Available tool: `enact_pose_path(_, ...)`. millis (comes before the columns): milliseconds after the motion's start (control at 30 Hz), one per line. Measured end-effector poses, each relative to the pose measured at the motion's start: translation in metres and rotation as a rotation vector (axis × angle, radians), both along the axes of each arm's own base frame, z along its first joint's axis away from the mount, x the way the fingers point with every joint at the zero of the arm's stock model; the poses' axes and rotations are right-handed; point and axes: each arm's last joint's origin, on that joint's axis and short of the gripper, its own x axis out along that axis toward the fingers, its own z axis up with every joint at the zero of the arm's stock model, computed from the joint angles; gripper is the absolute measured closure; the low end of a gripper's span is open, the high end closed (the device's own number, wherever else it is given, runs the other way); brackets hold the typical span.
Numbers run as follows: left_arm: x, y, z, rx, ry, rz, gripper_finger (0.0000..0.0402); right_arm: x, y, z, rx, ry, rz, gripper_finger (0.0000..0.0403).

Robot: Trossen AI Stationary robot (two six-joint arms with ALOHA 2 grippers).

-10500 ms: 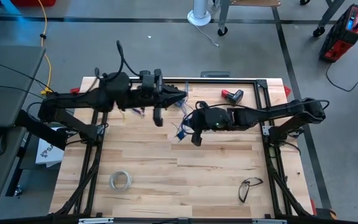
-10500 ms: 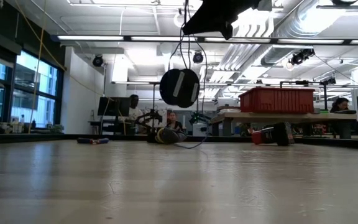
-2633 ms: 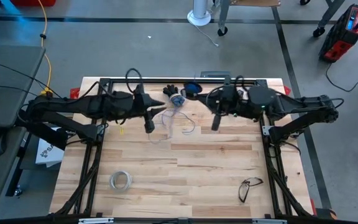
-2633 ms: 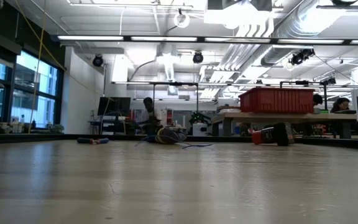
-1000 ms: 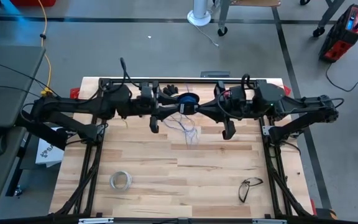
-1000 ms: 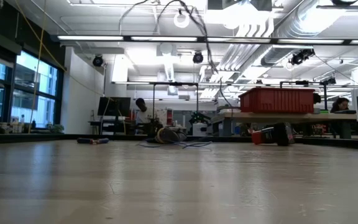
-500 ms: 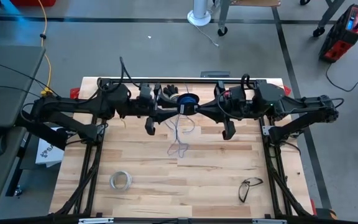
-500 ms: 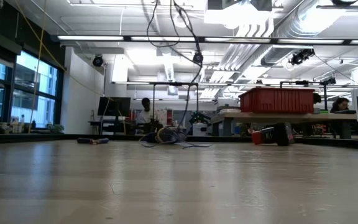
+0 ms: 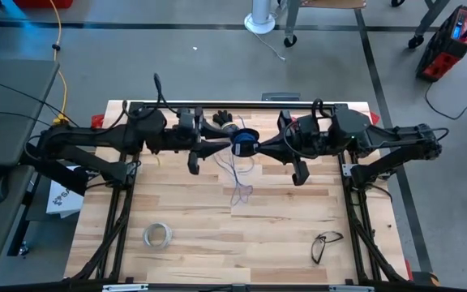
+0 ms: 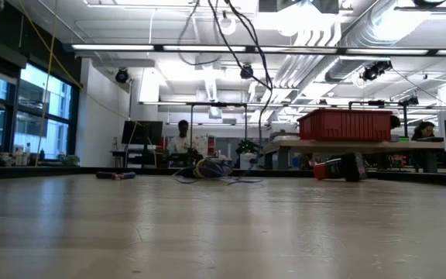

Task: Coil cords
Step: Uncoil the blue wire from the black spool

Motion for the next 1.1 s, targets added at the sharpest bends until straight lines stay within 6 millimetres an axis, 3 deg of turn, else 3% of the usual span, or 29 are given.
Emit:
enact_pose_path(500, 0.009, -0.006, -0.004, 0.009, -0.016, -0.077, 0.0269, 0.000, 0.000, 0.000, -0.002, 0.004, 0.005, 0.0403)
enact_pose_path(767, 0.027, -0.007, -0.014, 0.017, -0.028, -0.088, 0.0288, 0.000, 0.000, 0.001, 0.001, -0.012, 0.005, 0.0403)
enact_pose_path(867, 0.029, -0.007, -0.015, 0.008, -0.028, -0.084, 0.0308, 0.000, 0.000, 0.001, 0.000, -0.012, 0.005, 0.0403)
enact_pose_path(1033, 0.025, -0.007, -0.013, 0.017, -0.024, -0.083, 0.0384, 0.000, 0.000, 0.002, -0.007, -0.025, 0.003, 0.0403)
enact_pose_path(1100, 0.025, -0.006, -0.014, 0.001, -0.007, -0.079, 0.0394, -0.001, -0.001, 0.005, -0.018, -0.052, 0.001, 0.0403)
